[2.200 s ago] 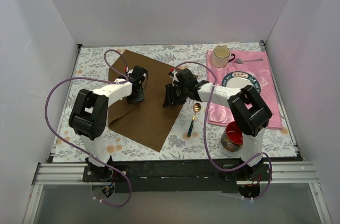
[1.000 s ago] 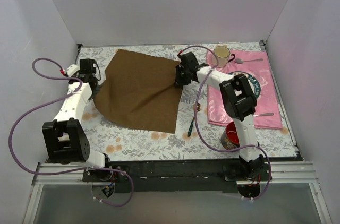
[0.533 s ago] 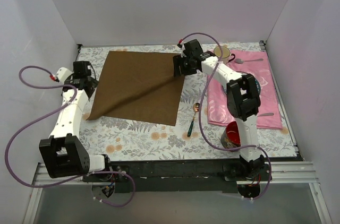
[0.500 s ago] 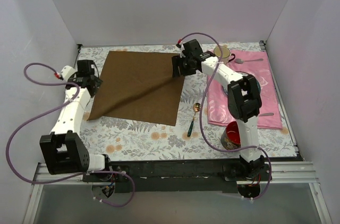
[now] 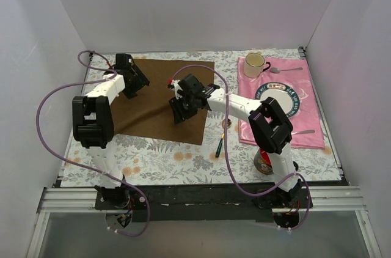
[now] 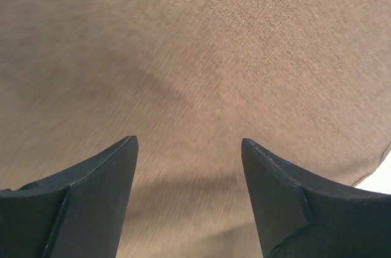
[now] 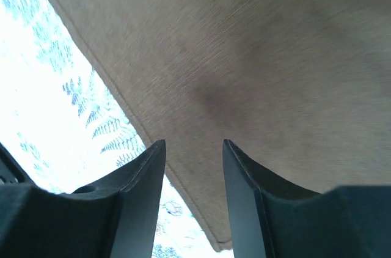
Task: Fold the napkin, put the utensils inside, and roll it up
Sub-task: Flatten the napkin out
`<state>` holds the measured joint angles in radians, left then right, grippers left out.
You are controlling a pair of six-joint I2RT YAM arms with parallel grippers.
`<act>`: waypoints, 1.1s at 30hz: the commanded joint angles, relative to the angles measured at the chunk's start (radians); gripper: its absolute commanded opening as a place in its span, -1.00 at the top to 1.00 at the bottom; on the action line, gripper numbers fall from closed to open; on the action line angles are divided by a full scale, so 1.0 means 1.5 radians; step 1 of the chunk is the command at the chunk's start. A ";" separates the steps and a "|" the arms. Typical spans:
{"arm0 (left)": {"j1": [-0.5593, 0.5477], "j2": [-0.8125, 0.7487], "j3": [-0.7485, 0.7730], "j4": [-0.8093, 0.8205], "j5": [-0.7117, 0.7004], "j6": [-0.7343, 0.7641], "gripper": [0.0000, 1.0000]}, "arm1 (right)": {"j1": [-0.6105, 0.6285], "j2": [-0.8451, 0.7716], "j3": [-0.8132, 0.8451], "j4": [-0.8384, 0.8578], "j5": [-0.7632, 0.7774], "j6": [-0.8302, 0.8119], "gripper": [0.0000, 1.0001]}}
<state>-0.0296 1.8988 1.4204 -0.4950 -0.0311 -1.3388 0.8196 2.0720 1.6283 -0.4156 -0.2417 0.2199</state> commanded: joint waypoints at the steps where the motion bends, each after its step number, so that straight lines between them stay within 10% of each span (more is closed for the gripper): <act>1: 0.003 0.049 0.061 0.021 0.052 0.010 -0.35 | 0.015 0.008 -0.014 0.015 0.032 -0.017 0.03; 23: 0.012 0.112 0.090 0.013 -0.006 -0.035 -0.46 | -0.013 -0.155 -0.326 0.001 0.184 -0.008 0.04; 33: 0.000 0.012 0.046 -0.014 -0.044 -0.030 -0.50 | -0.013 -0.161 -0.232 0.018 0.100 0.000 -0.16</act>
<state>-0.0189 2.0750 1.5230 -0.4808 -0.0219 -1.4017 0.7868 1.8477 1.2133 -0.3935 -0.0471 0.2054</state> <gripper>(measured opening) 0.731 0.533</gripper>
